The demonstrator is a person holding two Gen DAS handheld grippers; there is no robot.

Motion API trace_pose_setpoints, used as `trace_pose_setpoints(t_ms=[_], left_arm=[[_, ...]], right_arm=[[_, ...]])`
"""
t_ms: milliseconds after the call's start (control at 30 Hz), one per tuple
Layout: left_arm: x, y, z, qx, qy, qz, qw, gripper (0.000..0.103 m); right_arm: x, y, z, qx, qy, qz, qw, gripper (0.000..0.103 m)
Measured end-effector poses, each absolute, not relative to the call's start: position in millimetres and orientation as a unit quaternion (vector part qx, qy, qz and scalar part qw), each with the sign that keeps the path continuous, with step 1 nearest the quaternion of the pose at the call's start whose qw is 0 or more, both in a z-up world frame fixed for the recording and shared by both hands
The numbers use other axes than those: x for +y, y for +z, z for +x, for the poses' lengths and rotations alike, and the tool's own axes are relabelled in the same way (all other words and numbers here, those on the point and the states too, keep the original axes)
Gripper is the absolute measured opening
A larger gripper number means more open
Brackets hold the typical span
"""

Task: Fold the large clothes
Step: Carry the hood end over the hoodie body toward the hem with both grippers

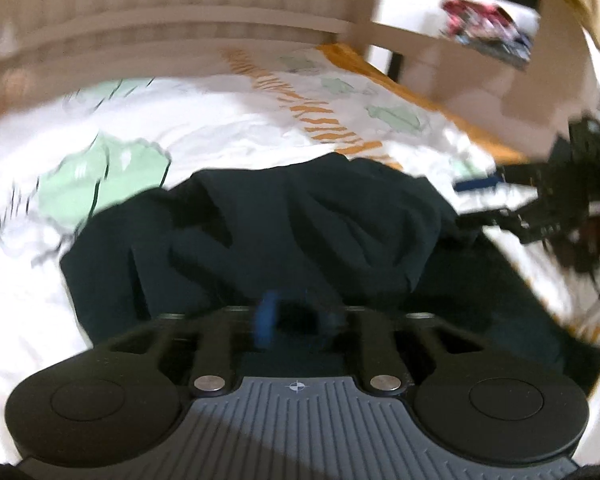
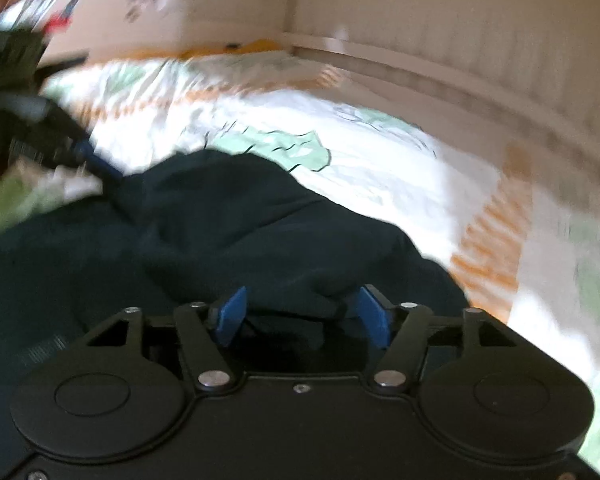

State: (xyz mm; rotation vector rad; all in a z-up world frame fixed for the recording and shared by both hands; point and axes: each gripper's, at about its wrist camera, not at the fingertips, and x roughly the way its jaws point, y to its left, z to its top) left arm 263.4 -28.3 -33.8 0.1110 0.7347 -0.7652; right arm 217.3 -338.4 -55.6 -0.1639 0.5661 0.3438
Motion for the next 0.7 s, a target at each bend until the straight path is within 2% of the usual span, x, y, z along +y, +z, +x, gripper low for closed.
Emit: trace_pose_setpoints(t_ms=[133, 300, 467, 600, 700], left_arm=[[-23, -41, 283, 0.364, -0.326, -0.044, 0.871, 0.042], [-20, -56, 303, 0.390, -0.277, -0.130, 0.868, 0.043], [-9, -71, 315, 0.415, -0.254, -0.177, 0.855, 0.043], [-12, -78, 326, 0.424, -0.262, -0.191, 0.846, 0.049], [-15, -86, 333, 0.436, -0.268, -0.206, 0.834, 0.048]], right_arm=[[-361, -59, 235, 0.318, 0.145, 0.086, 0.933, 0.075], [-380, -75, 260, 0.322, 0.112, 0.240, 0.909, 0.075], [-383, -94, 287, 0.337, 0.097, 0.300, 0.887, 0.075], [-385, -108, 284, 0.341, 0.095, 0.333, 0.874, 0.076], [-383, -108, 281, 0.339, 0.098, 0.344, 0.870, 0.074]])
